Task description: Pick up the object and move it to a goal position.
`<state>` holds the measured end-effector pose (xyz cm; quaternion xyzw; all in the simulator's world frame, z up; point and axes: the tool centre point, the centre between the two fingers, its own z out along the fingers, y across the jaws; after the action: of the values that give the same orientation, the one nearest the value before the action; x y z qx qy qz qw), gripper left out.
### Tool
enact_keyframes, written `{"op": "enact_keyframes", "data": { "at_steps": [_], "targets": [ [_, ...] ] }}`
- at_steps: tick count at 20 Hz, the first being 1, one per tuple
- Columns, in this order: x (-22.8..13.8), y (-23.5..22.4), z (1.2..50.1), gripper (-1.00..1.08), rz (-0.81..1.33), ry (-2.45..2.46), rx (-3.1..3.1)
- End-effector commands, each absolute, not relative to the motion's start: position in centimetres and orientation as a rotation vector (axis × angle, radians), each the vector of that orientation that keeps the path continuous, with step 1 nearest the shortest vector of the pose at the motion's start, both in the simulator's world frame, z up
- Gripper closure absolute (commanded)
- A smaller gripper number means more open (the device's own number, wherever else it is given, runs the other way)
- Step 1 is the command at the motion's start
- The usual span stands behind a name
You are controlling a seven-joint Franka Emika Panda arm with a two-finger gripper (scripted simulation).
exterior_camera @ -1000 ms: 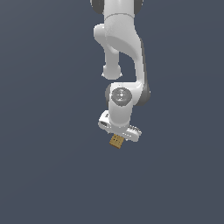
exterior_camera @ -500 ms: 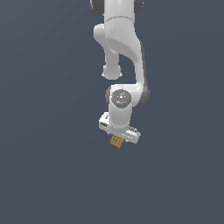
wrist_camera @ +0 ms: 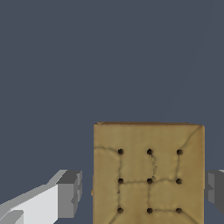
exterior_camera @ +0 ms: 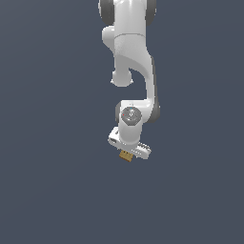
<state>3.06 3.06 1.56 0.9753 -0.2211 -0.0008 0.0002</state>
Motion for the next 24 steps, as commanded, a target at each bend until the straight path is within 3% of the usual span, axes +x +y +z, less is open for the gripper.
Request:
{"op": "enact_keyframes", "data": {
  "at_steps": [1,3,4,16,24],
  "targets": [
    [3.2,3.0,1.1,-0.92,0.0,-0.695,3.064],
    [3.2,3.1,1.1,-0.92,0.0,-0.695,3.064],
    [3.2,3.1,1.1,1.08,0.0,-0.695,3.064],
    [3.2,3.1,1.2,1.08,-0.001,-0.694,3.064],
    [4.5,3.0,4.1,1.08,-0.001,-0.694,3.064]
  ]
}}
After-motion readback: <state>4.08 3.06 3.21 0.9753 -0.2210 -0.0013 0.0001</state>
